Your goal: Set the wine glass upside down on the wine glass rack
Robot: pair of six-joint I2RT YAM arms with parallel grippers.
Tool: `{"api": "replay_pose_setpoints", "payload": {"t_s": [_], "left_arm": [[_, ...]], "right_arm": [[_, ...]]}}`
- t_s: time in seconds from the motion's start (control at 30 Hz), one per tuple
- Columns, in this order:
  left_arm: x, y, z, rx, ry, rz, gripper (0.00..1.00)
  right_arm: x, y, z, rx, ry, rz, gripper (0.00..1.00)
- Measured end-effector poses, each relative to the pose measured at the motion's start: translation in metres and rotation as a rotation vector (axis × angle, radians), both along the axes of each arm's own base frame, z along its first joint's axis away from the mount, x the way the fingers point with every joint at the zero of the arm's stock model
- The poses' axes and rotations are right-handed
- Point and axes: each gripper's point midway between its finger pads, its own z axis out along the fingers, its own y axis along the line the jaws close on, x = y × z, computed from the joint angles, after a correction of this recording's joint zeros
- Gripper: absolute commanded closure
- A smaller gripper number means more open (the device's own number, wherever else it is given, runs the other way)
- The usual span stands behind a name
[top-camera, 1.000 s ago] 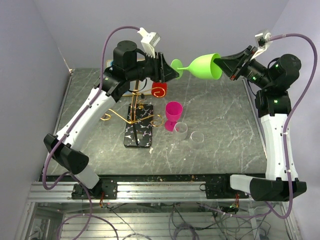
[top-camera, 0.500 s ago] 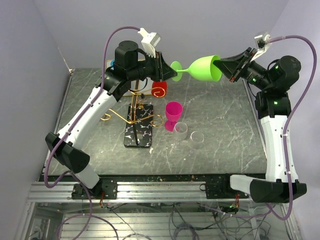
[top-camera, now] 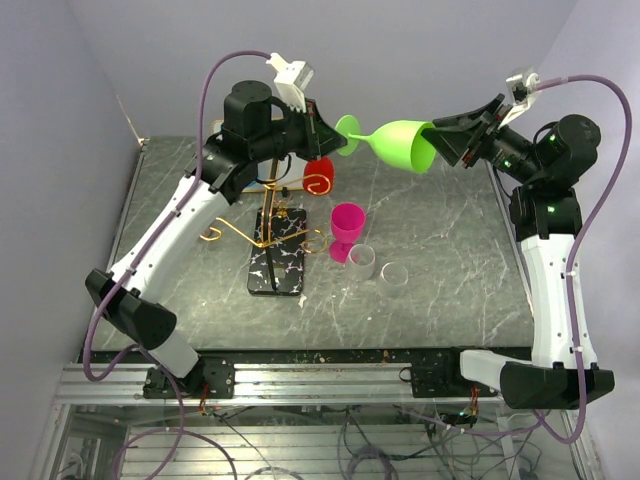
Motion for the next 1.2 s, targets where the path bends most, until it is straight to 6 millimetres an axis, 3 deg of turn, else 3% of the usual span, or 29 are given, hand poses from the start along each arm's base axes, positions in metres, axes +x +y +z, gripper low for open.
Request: {"api": "replay_pose_setpoints", "payload": {"t_s": [0.2, 0.27, 0.5, 0.83, 0.9, 1.03, 1.2], "left_arm": [[-0.003, 0.022, 0.015, 0.027, -0.072, 0.060, 0.93], [-0.006, 0.030, 0.022, 0.033, -0.099, 0.079, 0.93], [-0.008, 0.071, 0.033, 0.071, -0.185, 0.175, 0.93], [-0.020, 0.144, 0.045, 0.170, -0.321, 0.352, 0.93], [-0.027, 0.161, 0.048, 0.208, -0.372, 0.396, 0.93], [-0.044, 0.199, 0.053, 0.297, -0.473, 0.487, 0.93], [-0.063, 0.256, 0.058, 0.456, -0.574, 0.644, 0.93]], "right_arm": [[0.000, -0.001, -0.003, -0.023, 0.002, -0.006, 0.20], [-0.002, -0.002, -0.003, -0.038, 0.001, -0.008, 0.15], [-0.012, -0.005, 0.005, -0.111, -0.047, -0.027, 0.13], [-0.016, -0.013, -0.017, -0.238, -0.069, -0.055, 0.09], [-0.012, -0.017, -0.026, -0.274, -0.070, -0.074, 0.09], [-0.004, -0.025, -0.062, -0.329, -0.036, -0.105, 0.08], [0.011, -0.034, -0.136, -0.385, 0.089, -0.129, 0.07]]}}
